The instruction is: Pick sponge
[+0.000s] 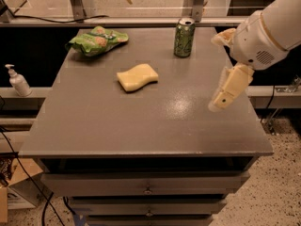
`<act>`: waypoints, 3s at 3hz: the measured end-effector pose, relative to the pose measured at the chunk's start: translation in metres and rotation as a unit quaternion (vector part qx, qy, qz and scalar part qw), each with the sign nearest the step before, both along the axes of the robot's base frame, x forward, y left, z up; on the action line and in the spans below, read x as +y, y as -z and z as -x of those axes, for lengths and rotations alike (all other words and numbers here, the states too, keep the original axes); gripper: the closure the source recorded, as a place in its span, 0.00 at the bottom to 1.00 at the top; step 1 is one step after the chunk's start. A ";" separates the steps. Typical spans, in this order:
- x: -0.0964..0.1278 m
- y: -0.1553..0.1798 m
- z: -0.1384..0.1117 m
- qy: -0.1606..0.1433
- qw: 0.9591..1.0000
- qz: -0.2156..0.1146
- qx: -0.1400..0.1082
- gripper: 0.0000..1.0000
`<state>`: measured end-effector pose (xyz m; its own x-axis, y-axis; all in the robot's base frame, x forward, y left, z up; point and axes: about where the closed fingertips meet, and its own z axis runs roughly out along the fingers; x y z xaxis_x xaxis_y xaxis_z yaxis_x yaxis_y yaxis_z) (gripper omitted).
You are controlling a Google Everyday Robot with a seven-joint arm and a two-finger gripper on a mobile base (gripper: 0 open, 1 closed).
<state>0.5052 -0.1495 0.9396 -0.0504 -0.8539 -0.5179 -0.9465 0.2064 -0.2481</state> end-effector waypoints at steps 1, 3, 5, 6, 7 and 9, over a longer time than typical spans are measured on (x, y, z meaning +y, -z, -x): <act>0.001 0.000 -0.001 0.001 1.000 0.000 -0.001 0.00; 0.028 0.009 -0.025 -0.012 0.999 -0.026 -0.014 0.00; 0.102 0.044 -0.096 -0.060 0.995 -0.084 -0.012 0.00; 0.134 0.068 -0.120 -0.081 0.992 -0.096 0.010 0.00; 0.155 0.090 -0.139 -0.089 0.989 -0.109 0.034 0.00; 0.170 0.108 -0.152 -0.104 0.987 -0.108 0.058 0.41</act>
Offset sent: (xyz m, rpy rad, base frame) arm 0.0335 0.0266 -0.0095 0.1513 -0.0519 -0.0341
